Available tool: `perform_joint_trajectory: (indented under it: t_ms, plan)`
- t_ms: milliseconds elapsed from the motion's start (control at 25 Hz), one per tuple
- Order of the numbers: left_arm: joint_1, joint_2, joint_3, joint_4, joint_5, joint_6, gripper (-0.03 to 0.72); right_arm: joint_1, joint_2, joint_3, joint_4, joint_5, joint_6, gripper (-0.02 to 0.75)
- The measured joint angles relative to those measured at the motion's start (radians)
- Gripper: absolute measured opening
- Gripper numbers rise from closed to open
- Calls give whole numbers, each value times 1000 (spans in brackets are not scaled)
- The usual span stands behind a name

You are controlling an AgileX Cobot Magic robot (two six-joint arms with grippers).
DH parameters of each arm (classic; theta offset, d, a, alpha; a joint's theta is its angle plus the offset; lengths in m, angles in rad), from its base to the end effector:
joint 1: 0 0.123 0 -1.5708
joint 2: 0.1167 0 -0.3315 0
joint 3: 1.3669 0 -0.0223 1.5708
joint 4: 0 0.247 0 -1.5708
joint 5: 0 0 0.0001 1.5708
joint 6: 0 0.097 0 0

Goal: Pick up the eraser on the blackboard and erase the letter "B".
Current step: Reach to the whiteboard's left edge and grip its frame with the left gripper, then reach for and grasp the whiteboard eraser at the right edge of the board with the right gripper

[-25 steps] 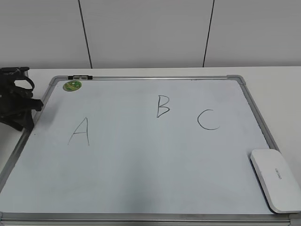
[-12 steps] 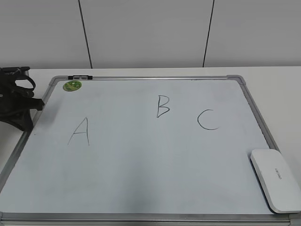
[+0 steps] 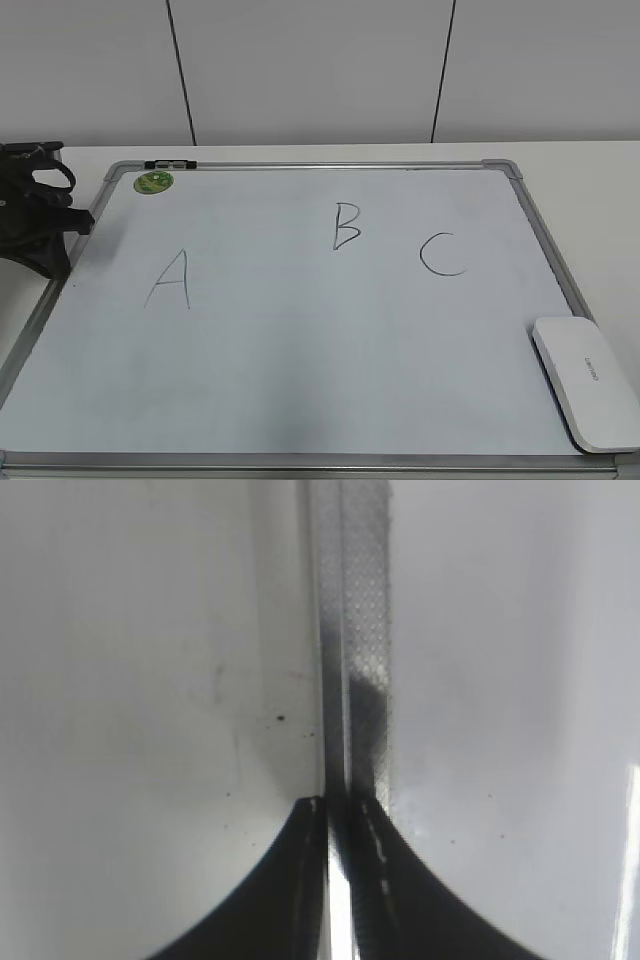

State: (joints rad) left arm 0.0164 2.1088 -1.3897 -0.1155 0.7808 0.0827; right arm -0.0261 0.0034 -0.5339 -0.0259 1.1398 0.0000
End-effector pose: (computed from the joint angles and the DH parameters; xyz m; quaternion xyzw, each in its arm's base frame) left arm 0.4298 -0.0008 0.1626 -0.0047 0.9959 -0.0398 0.0809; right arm -0.0567 -0.0008 0.2755 0.0125 0.8655 -0.0194 0.5004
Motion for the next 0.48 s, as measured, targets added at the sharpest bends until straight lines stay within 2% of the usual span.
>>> perform_joint_trajectory:
  t_ms: [120,320,400,480]
  plan:
    - [0,0,0,0,0,0,43,0,88,-75,12,-25,0,588]
    - [0,0,0,0,0,0,43,0,252,-131,39,-156,8,588]
    - [0,0,0,0,0,0,43,0,324,-135,86,-197,0,588]
    - [0,0,0,0,0,0,43,0,428,-143,187,-205,-81,588]
